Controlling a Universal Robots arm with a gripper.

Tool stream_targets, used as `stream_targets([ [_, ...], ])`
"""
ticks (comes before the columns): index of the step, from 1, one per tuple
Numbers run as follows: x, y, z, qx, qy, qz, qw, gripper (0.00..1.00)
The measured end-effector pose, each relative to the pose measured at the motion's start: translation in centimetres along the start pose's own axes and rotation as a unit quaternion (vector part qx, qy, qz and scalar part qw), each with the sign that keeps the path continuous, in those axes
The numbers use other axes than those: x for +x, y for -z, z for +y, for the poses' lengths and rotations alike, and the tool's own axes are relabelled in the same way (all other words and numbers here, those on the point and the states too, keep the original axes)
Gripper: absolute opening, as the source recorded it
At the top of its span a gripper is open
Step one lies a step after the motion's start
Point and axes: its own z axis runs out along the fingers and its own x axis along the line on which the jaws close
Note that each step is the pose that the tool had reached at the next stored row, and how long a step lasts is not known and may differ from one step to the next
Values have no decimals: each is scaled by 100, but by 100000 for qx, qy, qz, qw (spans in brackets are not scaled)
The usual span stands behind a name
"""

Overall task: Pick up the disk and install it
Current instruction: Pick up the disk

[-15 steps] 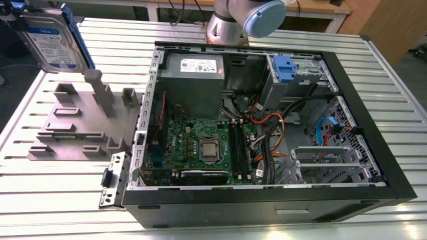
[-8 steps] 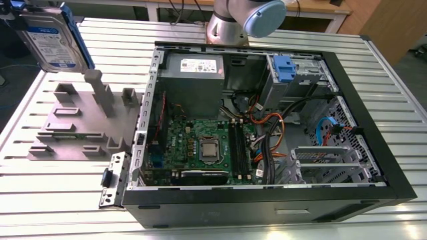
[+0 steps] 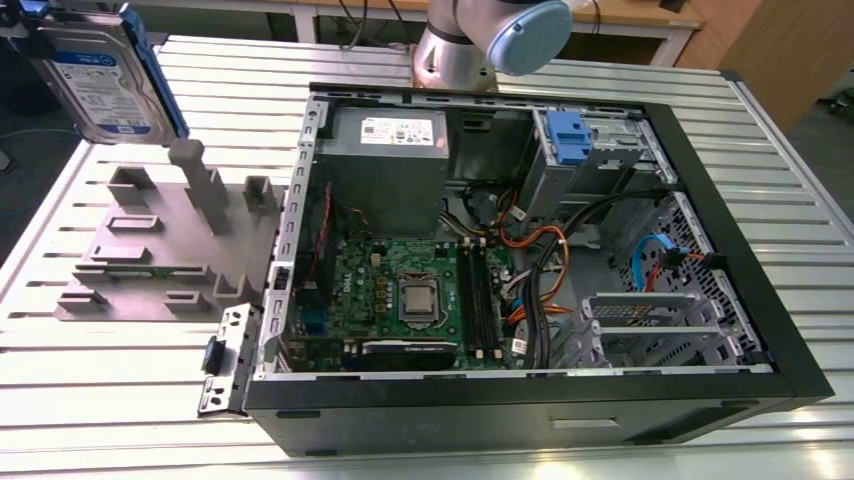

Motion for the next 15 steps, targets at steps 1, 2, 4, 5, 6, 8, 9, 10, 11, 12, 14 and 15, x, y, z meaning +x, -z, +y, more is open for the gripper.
stream_targets([
  [1, 0, 3, 0, -6, 0, 2, 100000, 36],
  [2, 0, 5, 0, -2, 1, 1, 100000, 36],
  [4, 0, 10, 0, -1, 1, 0, 100000, 36],
  [5, 0, 12, 0, -3, 2, 0, 100000, 36],
  [6, 0, 15, 0, -1, 0, 0, 100000, 36],
  [8, 0, 19, 0, -1, 1, 0, 100000, 36],
  [9, -1, 21, 0, 1, 0, -1, 100000, 36],
  [10, -1, 23, 0, -1, 1, -1, 100000, 36],
  [11, 0, 25, 0, 0, 2, -1, 100000, 36],
  [12, -1, 27, 0, -2, 1, 0, 100000, 36],
  [14, -1, 31, 0, 1, 2, -2, 100000, 36],
  [15, -1, 33, 0, 0, 1, -1, 100000, 36],
])
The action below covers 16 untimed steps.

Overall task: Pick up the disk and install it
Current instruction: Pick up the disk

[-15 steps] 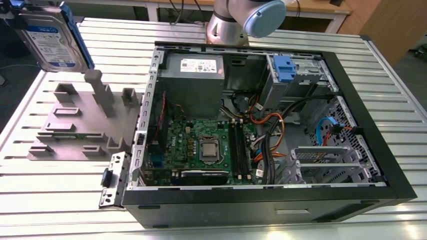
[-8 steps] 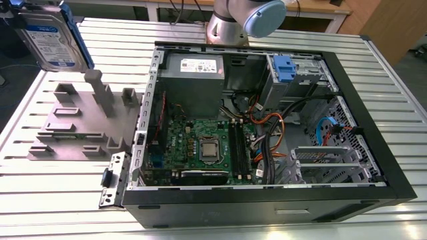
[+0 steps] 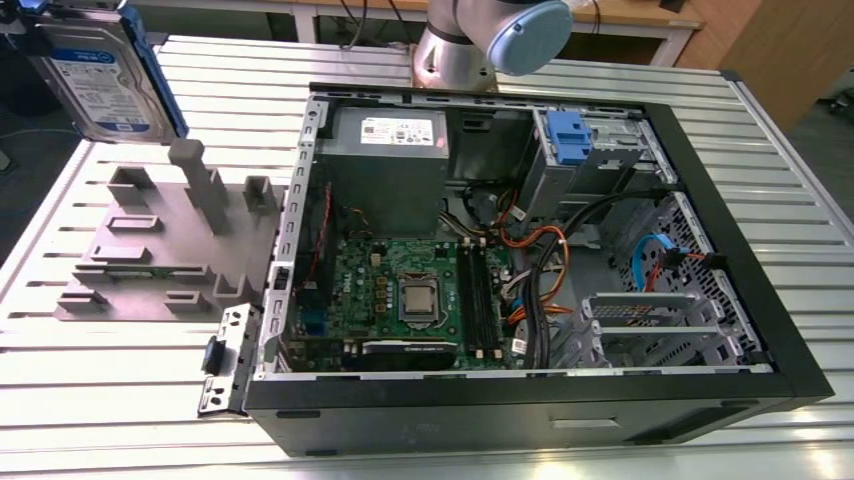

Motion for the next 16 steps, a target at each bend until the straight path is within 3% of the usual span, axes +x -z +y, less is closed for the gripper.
stream_targets([
  [16, -1, 36, 0, -4, 0, 2, 100000, 36],
])
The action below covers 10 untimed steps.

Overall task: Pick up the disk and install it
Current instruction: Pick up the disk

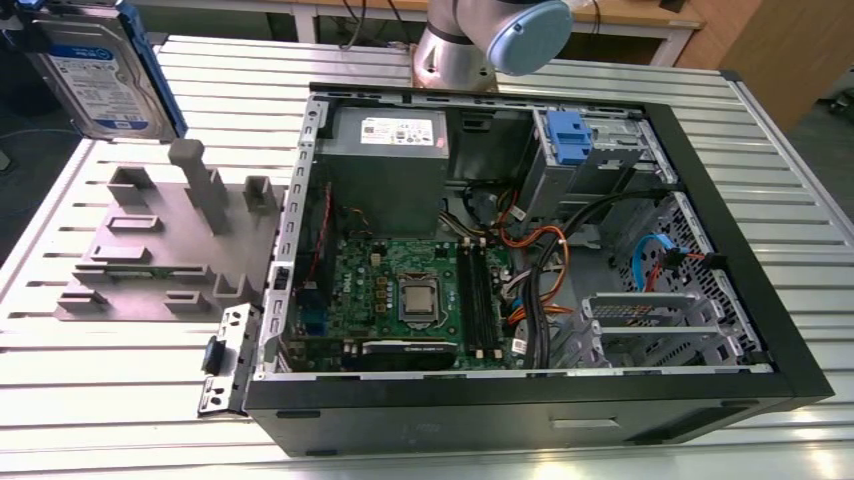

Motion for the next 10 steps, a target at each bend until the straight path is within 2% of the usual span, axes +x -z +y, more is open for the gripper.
stream_targets([
  [10, -1, 26, 0, 4, 0, -1, 100000, 36],
])
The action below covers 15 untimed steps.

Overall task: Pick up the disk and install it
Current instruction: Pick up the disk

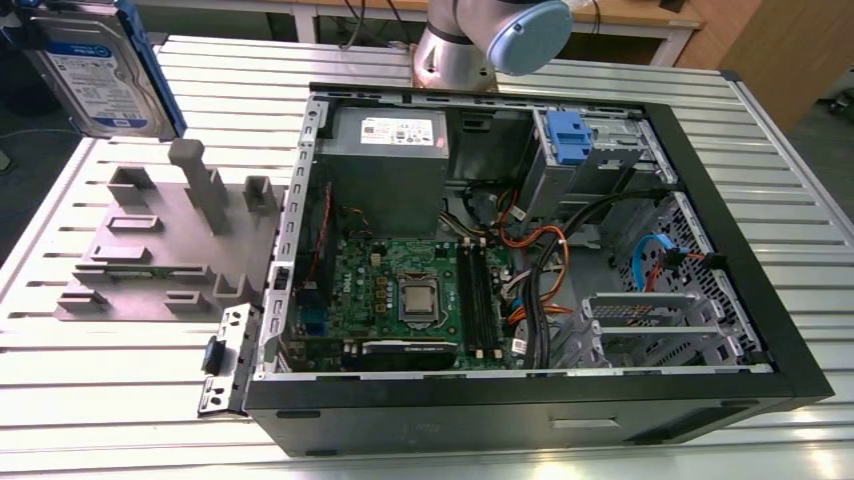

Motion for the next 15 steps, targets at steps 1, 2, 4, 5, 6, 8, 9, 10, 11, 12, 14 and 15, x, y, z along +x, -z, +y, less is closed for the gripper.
stream_targets([
  [1, 0, 2, 0, 1, -1, -1, 100000, 36],
  [2, 0, 4, 0, 1, 1, 0, 100000, 36],
  [4, 0, 9, 0, 1, 0, -1, 100000, 36],
  [5, 0, 12, 0, -5, 0, 2, 100000, 36],
  [6, 0, 15, 0, -5, 0, 2, 100000, 36],
  [8, -1, 20, 0, -1, -1, 0, 100000, 36],
  [9, -1, 23, 0, -1, 1, 0, 100000, 36],
  [10, -1, 26, 0, 2, 1, -1, 100000, 36],
  [11, -1, 29, 0, -1, -2, -1, 100000, 36],
  [12, -1, 31, 0, -1, 1, 0, 100000, 36],
  [14, -1, 36, 0, -2, -1, 1, 100000, 36],
  [15, -1, 39, 0, -4, 1, 1, 100000, 36],
])
